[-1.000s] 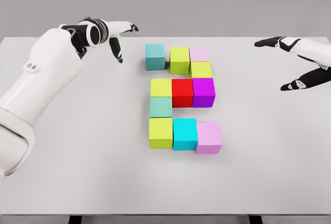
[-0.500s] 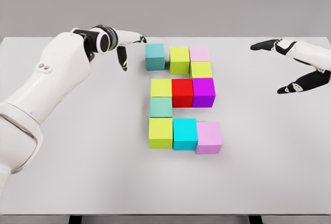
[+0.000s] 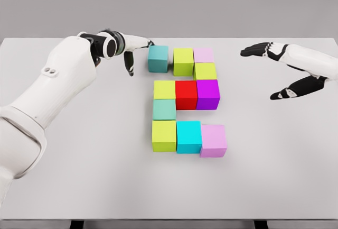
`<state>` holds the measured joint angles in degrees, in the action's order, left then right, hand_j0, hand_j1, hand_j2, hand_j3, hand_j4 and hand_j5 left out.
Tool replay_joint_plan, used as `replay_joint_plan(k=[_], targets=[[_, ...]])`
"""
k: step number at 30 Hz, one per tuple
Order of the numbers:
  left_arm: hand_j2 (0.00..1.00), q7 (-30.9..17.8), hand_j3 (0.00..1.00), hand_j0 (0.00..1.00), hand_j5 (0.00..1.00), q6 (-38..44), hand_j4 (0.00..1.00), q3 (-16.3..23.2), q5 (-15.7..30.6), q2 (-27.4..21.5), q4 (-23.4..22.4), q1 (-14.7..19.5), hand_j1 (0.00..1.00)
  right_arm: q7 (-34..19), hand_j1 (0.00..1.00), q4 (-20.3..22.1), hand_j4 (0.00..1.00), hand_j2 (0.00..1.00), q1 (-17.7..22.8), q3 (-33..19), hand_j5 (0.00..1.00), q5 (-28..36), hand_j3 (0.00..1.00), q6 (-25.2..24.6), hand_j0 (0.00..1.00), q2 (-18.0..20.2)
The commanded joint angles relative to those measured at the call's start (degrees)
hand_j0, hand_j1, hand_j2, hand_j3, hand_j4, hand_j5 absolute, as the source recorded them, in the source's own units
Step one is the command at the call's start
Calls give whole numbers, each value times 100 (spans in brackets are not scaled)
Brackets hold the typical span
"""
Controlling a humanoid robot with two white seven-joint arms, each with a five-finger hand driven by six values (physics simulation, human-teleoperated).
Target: Assemble the squares on the desktop into the number 2
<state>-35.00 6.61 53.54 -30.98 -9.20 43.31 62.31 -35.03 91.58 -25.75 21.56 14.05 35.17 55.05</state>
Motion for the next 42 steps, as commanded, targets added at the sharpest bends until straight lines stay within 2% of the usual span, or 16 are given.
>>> replay_joint_plan(k=[1,20,25,29,32,36,38,42], targets=[[100,0,100,100,100,-72,100,-1,5,-3,2,-9,100,3,100,106,100,100,0,-3,100,45,100,-17,100,-3],[100,0,100,100,100,-274,100,-89,57,-100,46,35,100,3,100,97,100,100,26,-126,100,45,100,-17,100,-38],[100,0,100,100,100,-370,100,-160,198,-355,63,62,100,3,100,106,100,100,35,-126,100,45,100,-17,100,-38],[100,0,100,100,100,-1100,100,-124,400,-592,81,62,100,3,100,106,100,100,35,-161,100,45,100,-17,100,32],[100,0,100,100,100,-1267,100,-98,409,-715,81,44,100,3,100,106,100,100,35,-152,100,45,100,-17,100,-3],[100,0,100,100,100,-1548,100,-98,409,-891,81,0,100,3,100,466,100,100,44,-319,100,45,100,-63,100,-38],[100,0,100,100,100,-1636,100,-63,400,-926,81,-9,100,3,100,484,100,100,175,-336,100,45,100,-54,100,6],[100,0,100,100,100,-2462,100,-36,400,-1119,89,0,100,3,100,484,100,100,395,-407,100,45,100,-36,100,24]])
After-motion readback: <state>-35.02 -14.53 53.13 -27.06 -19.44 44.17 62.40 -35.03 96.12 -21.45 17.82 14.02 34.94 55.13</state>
